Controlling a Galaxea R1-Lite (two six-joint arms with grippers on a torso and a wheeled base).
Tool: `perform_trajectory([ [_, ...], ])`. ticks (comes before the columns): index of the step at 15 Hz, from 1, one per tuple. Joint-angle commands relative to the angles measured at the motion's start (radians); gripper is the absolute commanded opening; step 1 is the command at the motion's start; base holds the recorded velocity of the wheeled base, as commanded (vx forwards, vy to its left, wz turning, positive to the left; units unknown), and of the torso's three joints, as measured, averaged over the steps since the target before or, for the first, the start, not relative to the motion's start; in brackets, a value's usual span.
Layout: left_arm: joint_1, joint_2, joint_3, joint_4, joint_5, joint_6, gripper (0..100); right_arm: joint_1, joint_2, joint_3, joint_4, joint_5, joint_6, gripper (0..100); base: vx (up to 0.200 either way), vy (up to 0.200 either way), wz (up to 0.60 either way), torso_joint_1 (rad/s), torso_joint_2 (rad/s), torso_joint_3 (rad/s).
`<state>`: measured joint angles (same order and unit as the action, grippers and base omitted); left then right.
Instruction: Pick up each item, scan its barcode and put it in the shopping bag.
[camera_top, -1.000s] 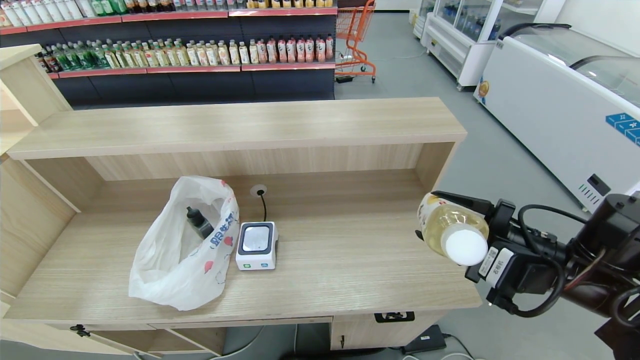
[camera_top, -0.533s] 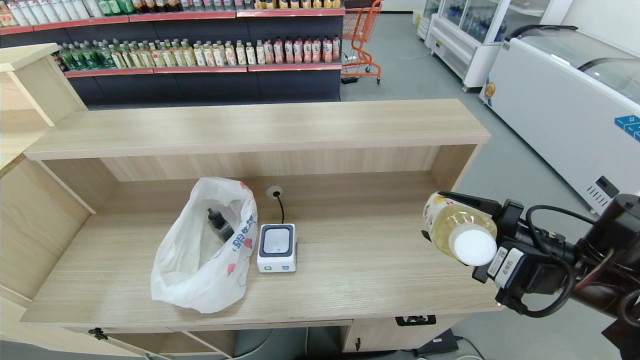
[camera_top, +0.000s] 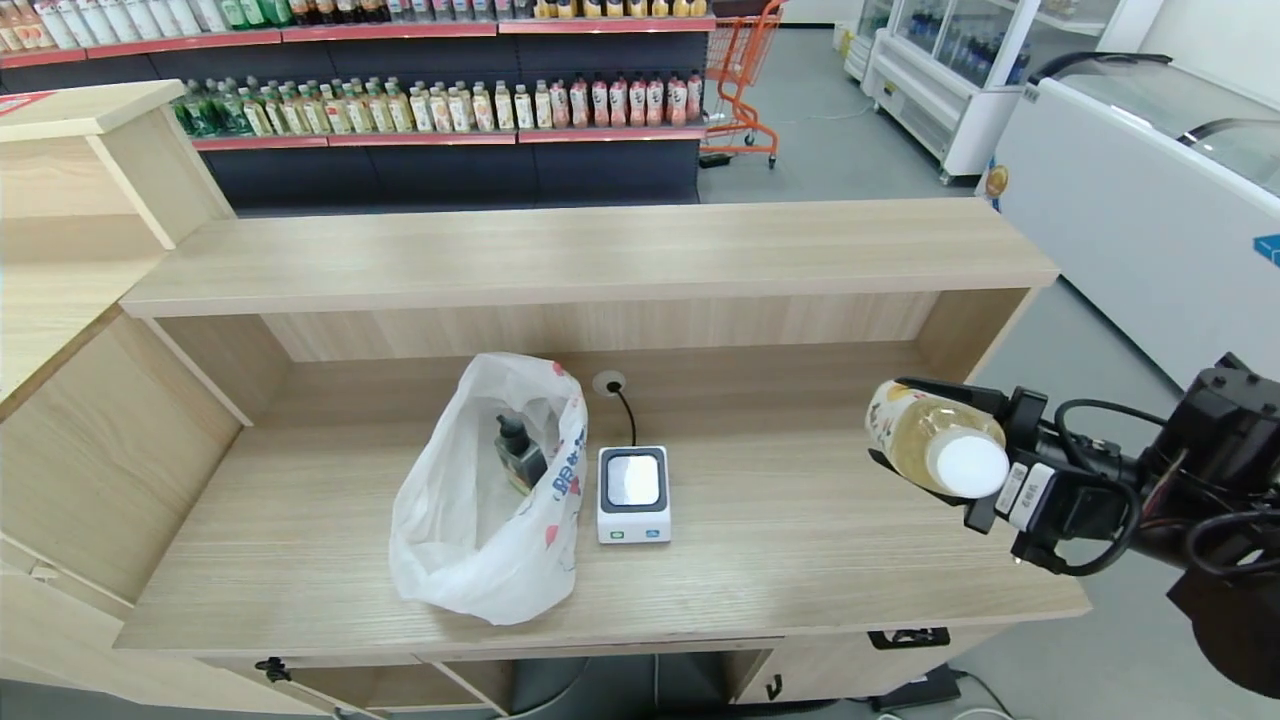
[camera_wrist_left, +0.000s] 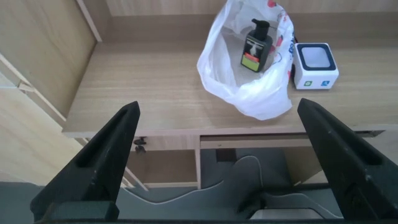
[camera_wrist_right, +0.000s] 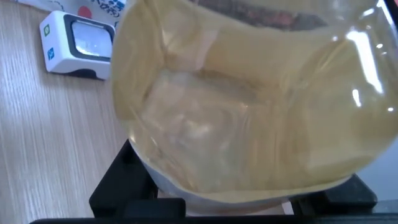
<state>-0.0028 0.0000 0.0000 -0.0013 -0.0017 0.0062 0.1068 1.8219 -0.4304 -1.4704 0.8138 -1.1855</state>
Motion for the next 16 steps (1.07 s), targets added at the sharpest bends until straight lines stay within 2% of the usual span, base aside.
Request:
perform_trajectory([
  [1, 0.000, 0.002, 0.000, 0.000, 0.000, 0.000, 100, 0.002, 0.108, -0.082, 0.001, 0.027, 0.000, 0, 0.000, 0.200, 0.00, -0.002, 0.00, 0.007],
  [4, 0.000, 0.002, 0.000, 0.000, 0.000, 0.000, 100, 0.031, 0.175, -0.149, 0.007, 0.050, 0.000, 0, 0.000, 0.200, 0.00, -0.001, 0.00, 0.002],
  [9, 0.000, 0.002, 0.000, 0.000, 0.000, -0.003, 100, 0.097, 0.269, -0.186, 0.001, 0.054, 0.001, 0, 0.000, 0.000, 0.00, 0.000, 0.00, 0.000],
  [16, 0.000, 0.002, 0.000, 0.000, 0.000, -0.002, 100, 0.151, 0.425, -0.330, 0.007, 0.057, 0.003, 0, 0.000, 0.000, 0.00, 0.000, 0.00, 0.000],
])
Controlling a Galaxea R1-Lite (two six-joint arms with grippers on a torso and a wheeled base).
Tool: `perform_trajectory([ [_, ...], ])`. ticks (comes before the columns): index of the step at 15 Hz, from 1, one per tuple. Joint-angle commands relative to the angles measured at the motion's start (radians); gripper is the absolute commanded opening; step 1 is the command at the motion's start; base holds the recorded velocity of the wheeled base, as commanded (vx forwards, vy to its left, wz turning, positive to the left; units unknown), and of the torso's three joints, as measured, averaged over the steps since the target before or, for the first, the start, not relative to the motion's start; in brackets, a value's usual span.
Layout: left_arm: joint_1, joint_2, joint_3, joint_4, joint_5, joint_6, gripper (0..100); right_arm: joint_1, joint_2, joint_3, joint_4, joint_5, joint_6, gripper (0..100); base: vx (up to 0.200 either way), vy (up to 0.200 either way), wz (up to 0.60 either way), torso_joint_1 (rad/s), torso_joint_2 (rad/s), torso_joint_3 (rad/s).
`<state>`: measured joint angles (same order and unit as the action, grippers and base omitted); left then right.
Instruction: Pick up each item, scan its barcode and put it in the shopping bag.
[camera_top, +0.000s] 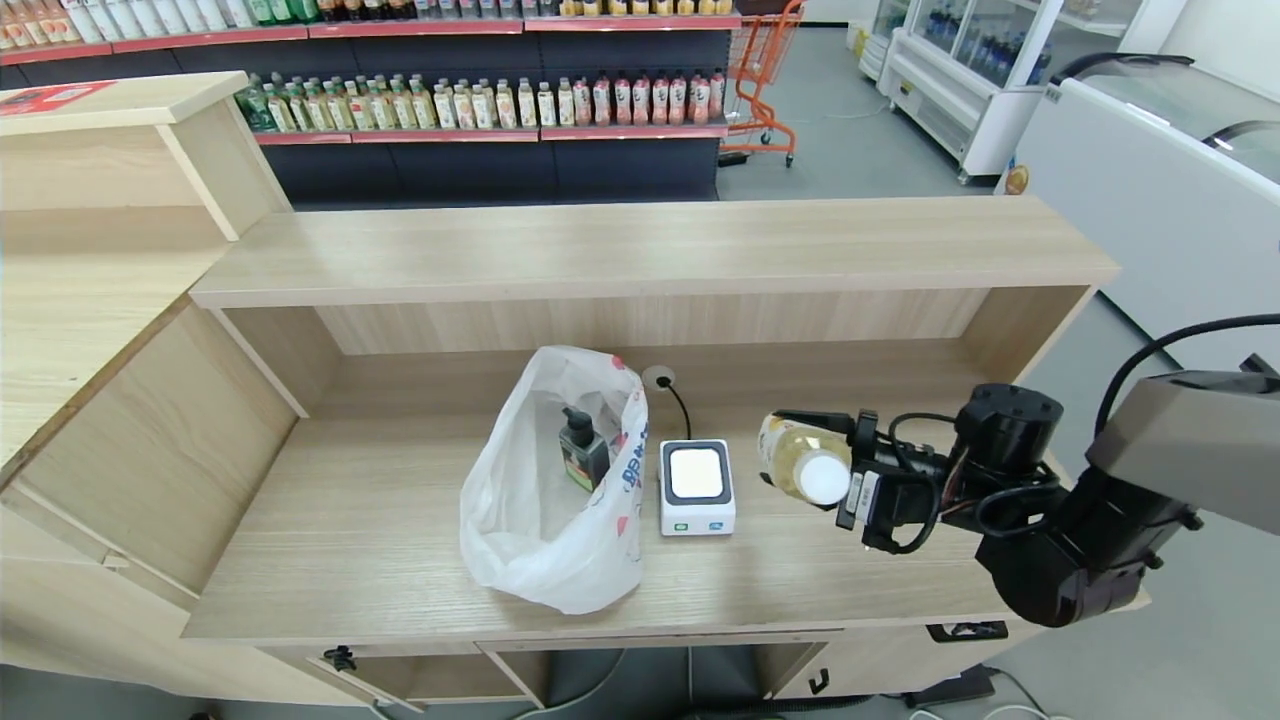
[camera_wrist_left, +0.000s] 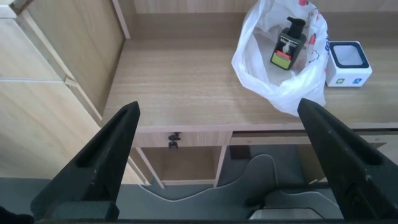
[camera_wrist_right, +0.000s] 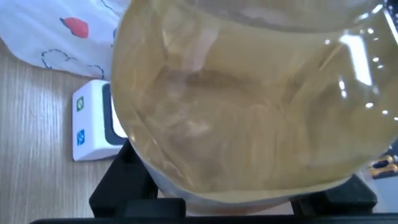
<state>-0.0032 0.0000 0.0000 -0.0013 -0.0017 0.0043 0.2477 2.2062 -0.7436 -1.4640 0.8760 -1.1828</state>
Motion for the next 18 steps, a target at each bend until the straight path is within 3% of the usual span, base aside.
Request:
perform_trajectory([
  [1, 0.000, 0.002, 0.000, 0.000, 0.000, 0.000, 100, 0.016, 0.066, -0.026, -0.002, 0.037, 0.002, 0, 0.000, 0.000, 0.00, 0.000, 0.00, 0.000],
  [18, 0.000, 0.002, 0.000, 0.000, 0.000, -0.001, 100, 0.079, 0.346, -0.399, 0.007, 0.043, 0.005, 0, 0.000, 0.000, 0.00, 0.000, 0.00, 0.000],
])
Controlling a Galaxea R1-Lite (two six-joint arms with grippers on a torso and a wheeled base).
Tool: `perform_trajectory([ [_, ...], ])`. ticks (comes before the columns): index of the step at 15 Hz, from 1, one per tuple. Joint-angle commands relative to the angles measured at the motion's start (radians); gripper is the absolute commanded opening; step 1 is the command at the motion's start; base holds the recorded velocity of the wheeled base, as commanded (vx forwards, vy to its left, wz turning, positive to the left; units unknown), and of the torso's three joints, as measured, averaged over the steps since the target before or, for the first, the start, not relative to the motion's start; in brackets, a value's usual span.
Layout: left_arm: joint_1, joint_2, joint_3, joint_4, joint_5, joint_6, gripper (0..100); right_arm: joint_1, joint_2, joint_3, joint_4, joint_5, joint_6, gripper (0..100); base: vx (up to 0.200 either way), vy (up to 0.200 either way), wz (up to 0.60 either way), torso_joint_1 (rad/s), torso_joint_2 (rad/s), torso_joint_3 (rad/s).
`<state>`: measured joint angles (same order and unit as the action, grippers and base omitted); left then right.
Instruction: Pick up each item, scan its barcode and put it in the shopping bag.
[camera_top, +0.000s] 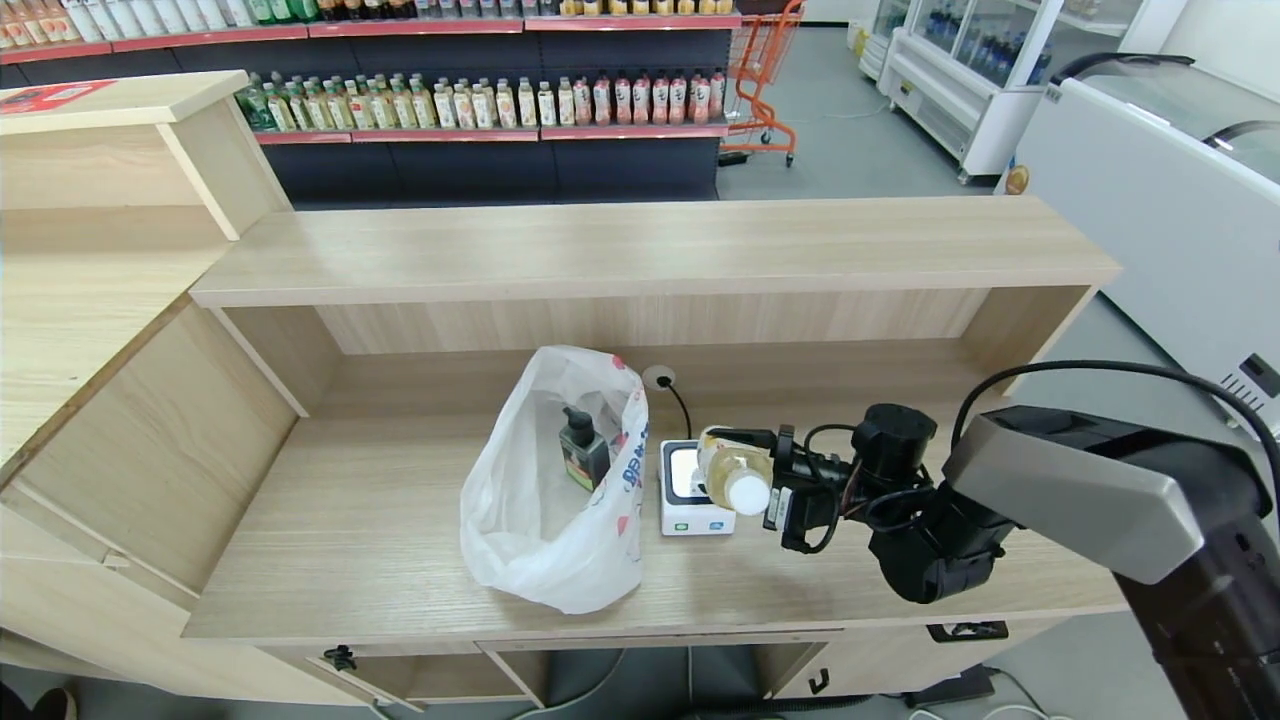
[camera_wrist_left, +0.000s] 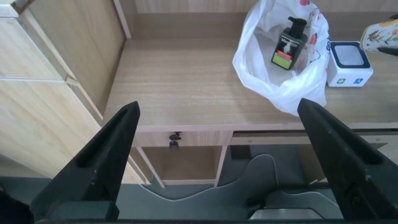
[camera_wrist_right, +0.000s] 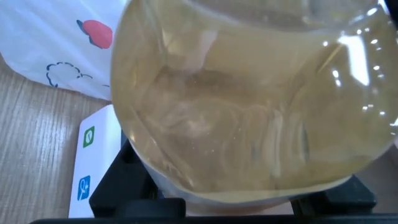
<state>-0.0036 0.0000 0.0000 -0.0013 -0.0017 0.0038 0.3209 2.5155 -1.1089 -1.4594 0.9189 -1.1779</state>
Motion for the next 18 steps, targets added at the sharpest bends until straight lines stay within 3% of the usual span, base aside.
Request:
perform_trajectory([
  [1, 0.001, 0.002, 0.000, 0.000, 0.000, 0.001, 100, 0.014, 0.055, -0.068, 0.004, 0.000, 0.001, 0, 0.000, 0.000, 0.00, 0.000, 0.00, 0.000],
  [18, 0.001, 0.000, 0.000, 0.000, 0.000, 0.001, 100, 0.049, 0.184, -0.246, 0.030, -0.014, 0.006, 0, 0.000, 0.000, 0.00, 0.000, 0.00, 0.000],
])
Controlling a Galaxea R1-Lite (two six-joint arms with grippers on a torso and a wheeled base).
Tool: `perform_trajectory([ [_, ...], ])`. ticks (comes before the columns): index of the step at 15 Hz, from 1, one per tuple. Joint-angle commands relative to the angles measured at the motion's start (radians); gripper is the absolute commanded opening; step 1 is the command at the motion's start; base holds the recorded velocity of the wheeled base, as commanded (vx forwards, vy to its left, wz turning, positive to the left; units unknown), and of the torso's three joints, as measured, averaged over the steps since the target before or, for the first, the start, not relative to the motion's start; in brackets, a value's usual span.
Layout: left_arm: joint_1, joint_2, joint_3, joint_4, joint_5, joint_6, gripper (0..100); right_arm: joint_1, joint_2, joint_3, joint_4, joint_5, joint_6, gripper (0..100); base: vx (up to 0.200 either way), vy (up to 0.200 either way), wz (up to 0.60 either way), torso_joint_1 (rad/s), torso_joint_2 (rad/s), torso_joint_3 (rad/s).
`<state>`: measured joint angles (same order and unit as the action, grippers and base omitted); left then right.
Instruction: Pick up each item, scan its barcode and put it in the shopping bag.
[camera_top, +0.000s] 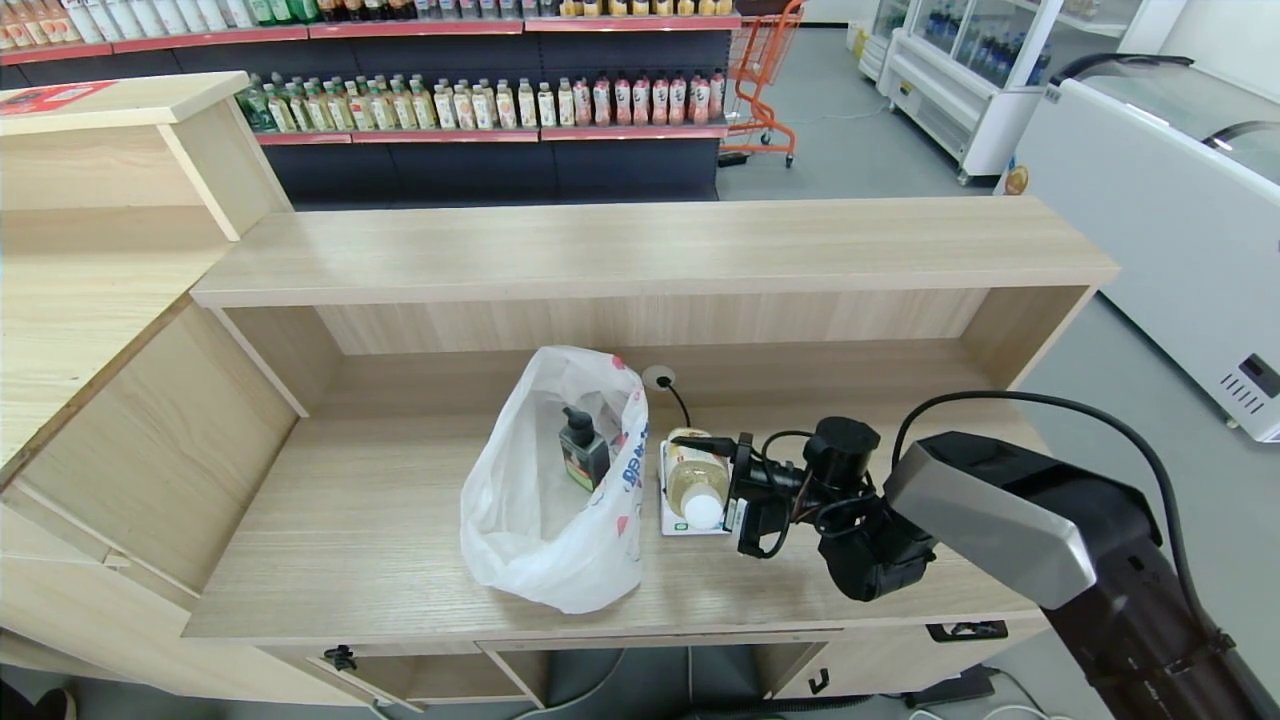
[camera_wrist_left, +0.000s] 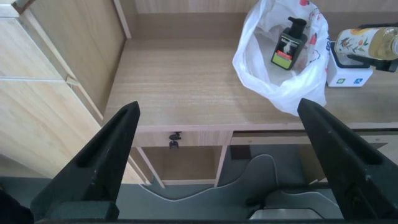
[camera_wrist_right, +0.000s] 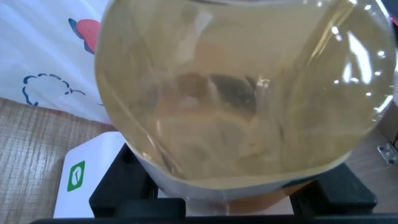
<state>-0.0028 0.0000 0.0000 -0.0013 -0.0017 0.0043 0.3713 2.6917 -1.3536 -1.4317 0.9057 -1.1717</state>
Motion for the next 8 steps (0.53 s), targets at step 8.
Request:
perform_trajectory([
  [8, 0.000, 0.002, 0.000, 0.000, 0.000, 0.000, 100, -0.003, -0.004, -0.004, -0.007, 0.001, 0.000, 0, 0.000, 0.000, 0.00, 0.000, 0.00, 0.000],
])
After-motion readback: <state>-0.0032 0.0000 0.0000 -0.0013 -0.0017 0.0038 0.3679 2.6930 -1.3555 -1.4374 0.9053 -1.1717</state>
